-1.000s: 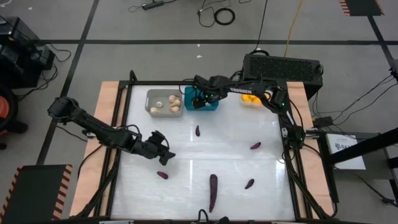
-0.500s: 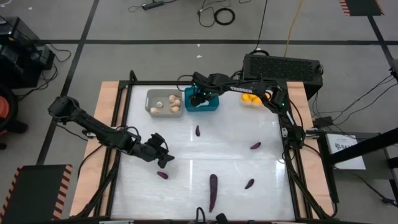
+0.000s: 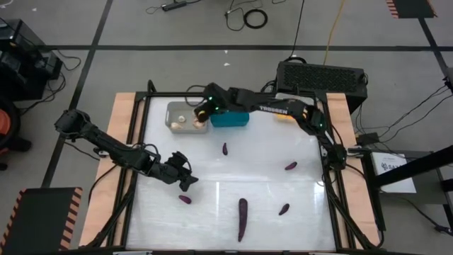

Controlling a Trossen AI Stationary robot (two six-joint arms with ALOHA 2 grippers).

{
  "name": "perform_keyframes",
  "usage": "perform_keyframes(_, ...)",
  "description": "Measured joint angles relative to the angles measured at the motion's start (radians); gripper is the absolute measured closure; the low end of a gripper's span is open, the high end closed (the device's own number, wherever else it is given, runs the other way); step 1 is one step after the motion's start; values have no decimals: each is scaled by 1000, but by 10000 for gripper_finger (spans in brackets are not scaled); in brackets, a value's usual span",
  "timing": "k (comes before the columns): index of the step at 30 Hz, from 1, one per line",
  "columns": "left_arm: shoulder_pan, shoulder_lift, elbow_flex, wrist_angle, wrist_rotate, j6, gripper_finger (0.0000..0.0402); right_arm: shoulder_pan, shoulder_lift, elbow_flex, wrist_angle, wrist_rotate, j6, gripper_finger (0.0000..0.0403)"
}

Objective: Sort produce into baskets
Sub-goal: Put the garlic from the blue bin into the gray bin, then put the eggplant into the blue bin

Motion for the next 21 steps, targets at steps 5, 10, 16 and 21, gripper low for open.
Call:
perform_keyframes(5, 1, -1, 0, -16, 0, -1, 110, 63, 50, 0, 181, 12, -127, 284)
perform_keyframes(10, 1, -2, 0, -24, 2, 0, 110, 86, 65, -2, 231, 10, -208, 249)
perform_keyframes(16, 1, -2, 0, -42, 17, 0, 110, 71, 68, -1, 231, 11, -221, 187)
perform_keyframes(21, 1, -2, 0, -56, 28, 33, 110, 60, 68, 18, 201, 4, -218, 142)
